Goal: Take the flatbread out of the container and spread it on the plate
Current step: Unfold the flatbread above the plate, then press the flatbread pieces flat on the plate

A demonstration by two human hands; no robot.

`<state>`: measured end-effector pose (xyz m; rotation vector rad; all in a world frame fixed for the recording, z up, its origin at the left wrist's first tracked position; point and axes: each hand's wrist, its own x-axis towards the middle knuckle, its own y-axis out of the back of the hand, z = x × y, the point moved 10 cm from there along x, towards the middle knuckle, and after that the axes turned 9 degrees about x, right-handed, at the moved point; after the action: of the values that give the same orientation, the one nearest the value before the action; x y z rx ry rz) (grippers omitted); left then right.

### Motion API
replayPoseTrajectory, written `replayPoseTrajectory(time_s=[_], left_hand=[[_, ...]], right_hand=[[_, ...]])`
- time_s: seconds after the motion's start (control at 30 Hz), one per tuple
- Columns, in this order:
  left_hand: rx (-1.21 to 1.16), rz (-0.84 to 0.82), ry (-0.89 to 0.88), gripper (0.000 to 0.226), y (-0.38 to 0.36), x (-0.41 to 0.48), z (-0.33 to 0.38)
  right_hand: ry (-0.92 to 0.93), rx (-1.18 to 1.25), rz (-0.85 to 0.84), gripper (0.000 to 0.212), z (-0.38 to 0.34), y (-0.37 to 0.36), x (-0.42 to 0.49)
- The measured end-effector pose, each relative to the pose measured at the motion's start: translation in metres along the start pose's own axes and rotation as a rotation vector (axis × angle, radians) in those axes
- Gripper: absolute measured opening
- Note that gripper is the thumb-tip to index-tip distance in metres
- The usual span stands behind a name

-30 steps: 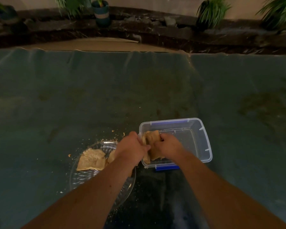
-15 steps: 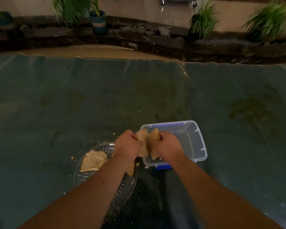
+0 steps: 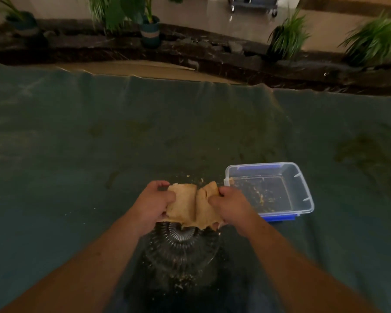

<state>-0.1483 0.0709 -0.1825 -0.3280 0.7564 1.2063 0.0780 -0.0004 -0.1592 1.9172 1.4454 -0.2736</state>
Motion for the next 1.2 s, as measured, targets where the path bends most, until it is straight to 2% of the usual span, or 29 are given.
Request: replayPoseTrajectory(time_s=[0.07, 0.1, 0.17, 0.23, 0.3, 0.37, 0.47, 0.53, 0.6, 0.67, 0.73, 0.8, 0.87, 0.93, 1.03, 1.07, 1.13, 1.2], left_hand=[[0.067, -0.024, 0.045, 0.036, 0.015, 0.002, -0.029], [0.247, 0.013, 0.021, 0.034, 0.027, 0.003, -0.038], [0.821, 0.118, -0.090, 0.038, 0.042, 0.003, -0.045], [1.180, 0.210, -0.268, 0.050, 0.039, -0.003, -0.040], [1.315, 0.239, -0.401, 0.057, 0.026, -0.010, -0.031], [1.402, 0.191, -0.484, 0.063, 0.009, -0.007, -0.026], [1.615, 0.076, -0.533, 0.076, -0.018, 0.002, -0.026], [1.745, 0.048, -0.546, 0.076, -0.027, 0.007, -0.029], [1.763, 0.059, -0.566, 0.069, -0.032, 0.010, -0.028], [1.652, 0.037, -0.607, 0.046, -0.035, 0.012, -0.024], [1.405, -0.026, -0.552, 0.027, -0.028, 0.015, -0.023], [1.225, -0.133, -0.407, 0.031, -0.020, 0.021, -0.033], [1.191, -0.221, -0.329, 0.033, -0.019, 0.022, -0.045], [1.253, -0.258, -0.294, 0.030, -0.021, 0.020, -0.056], [1.456, -0.246, -0.322, 0.032, -0.025, 0.013, -0.065], [1.512, -0.215, -0.362, 0.033, -0.026, 0.010, -0.062], [1.551, -0.120, -0.498, 0.039, -0.030, 0.003, -0.049], [1.533, -0.048, -0.614, 0.050, -0.034, -0.004, -0.038]], right_hand=[[-0.057, 0.001, -0.065, 0.019, 0.022, -0.020, -0.002], [-0.056, -0.132, -0.089, 0.025, 0.034, -0.027, -0.003], [0.003, -0.572, -0.101, 0.028, 0.054, -0.036, -0.006], [0.133, -0.885, -0.082, 0.029, 0.061, -0.049, -0.012], [0.232, -0.856, 0.034, 0.037, 0.048, -0.048, -0.015], [0.371, -0.827, 0.097, 0.048, 0.030, -0.050, -0.013], [0.447, -0.974, -0.052, 0.065, 0.023, -0.073, -0.006], [0.411, -1.079, -0.120, 0.063, 0.026, -0.082, -0.001], [0.415, -1.159, -0.116, 0.055, 0.026, -0.084, 0.002], [0.431, -1.126, -0.133, 0.042, 0.020, -0.086, 0.004], [0.360, -0.938, -0.219, 0.024, 0.019, -0.085, 0.010], [0.224, -0.734, -0.304, 0.012, 0.029, -0.080, 0.016], [0.159, -0.579, -0.360, 0.019, 0.037, -0.078, 0.016], [0.162, -0.539, -0.411, 0.026, 0.047, -0.083, 0.010], [0.309, -0.705, -0.394, 0.006, 0.054, -0.094, -0.001], [0.396, -0.788, -0.355, 0.006, 0.050, -0.095, -0.005], [0.553, -0.894, -0.269, 0.021, 0.040, -0.097, -0.013], [0.611, -0.865, -0.157, 0.033, 0.028, -0.091, -0.017]])
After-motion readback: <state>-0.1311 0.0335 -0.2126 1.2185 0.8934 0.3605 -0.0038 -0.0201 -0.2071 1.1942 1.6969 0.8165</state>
